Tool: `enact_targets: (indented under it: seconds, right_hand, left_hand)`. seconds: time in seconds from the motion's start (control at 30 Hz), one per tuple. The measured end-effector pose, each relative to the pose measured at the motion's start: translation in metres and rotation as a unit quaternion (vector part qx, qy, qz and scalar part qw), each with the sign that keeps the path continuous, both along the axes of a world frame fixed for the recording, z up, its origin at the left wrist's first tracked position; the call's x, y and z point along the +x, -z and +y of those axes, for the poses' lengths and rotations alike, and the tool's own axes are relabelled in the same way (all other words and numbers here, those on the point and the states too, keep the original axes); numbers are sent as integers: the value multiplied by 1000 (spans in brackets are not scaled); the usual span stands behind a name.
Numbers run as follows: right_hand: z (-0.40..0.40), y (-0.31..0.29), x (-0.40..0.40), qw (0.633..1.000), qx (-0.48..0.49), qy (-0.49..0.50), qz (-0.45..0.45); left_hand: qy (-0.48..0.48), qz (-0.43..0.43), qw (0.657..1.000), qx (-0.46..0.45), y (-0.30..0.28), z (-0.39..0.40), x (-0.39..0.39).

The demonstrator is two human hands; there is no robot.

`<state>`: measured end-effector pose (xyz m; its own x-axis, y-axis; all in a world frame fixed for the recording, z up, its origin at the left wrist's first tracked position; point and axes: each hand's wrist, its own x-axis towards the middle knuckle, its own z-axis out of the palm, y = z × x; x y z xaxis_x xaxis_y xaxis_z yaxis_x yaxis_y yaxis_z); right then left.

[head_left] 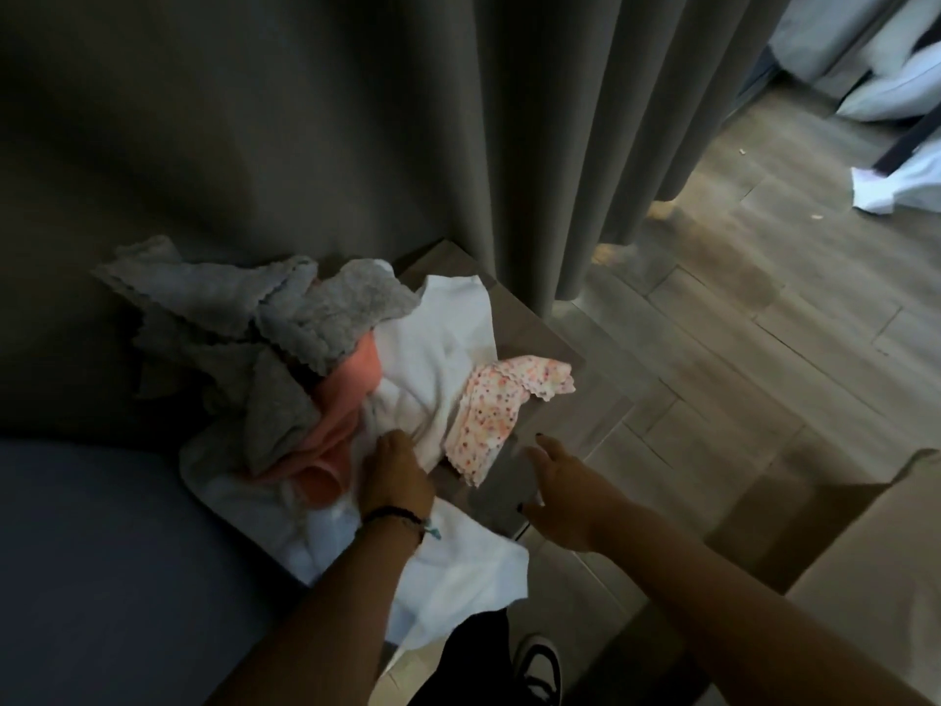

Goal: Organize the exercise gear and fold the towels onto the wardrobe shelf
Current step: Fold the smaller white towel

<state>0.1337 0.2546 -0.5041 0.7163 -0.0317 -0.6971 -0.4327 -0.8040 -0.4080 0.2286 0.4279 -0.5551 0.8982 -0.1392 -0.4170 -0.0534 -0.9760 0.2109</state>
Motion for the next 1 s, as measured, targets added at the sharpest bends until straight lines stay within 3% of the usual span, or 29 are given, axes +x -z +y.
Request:
enact_targets:
  seconds: [0.1,0.33,0.43,0.53,0.63,0.77,0.93,1.0]
  right_hand:
    - [3,-12,8,1000,8,-2,-5]
    - [12,-58,25,998,4,-26,-56]
    - [15,-80,31,992,-4,33,-121]
    - [21,-109,38,970,57,99,-213]
    - [32,-138,44,959,145,61,-236]
    - [54,-166,54,937,175,-3,-301]
    - [81,-200,84,887,217,70,-401]
    - [82,-216,93,907,180,71,-375]
  left_hand:
    - [-148,-10,987,-65,-24,18,24]
    - [-382,-80,899,-197,-112,29,44]
    - [-369,-138,873,-287,-152,31,39]
    - [-374,-164,834,-372,-203,33,29]
    - [-362,-186,805,-431,-237,40,27]
    - [-307,-188,808,-466,-281,30,22]
    - [-226,-162,840,-466,-321,13,18]
    - [-174,-125,837,-504,-327,19,20]
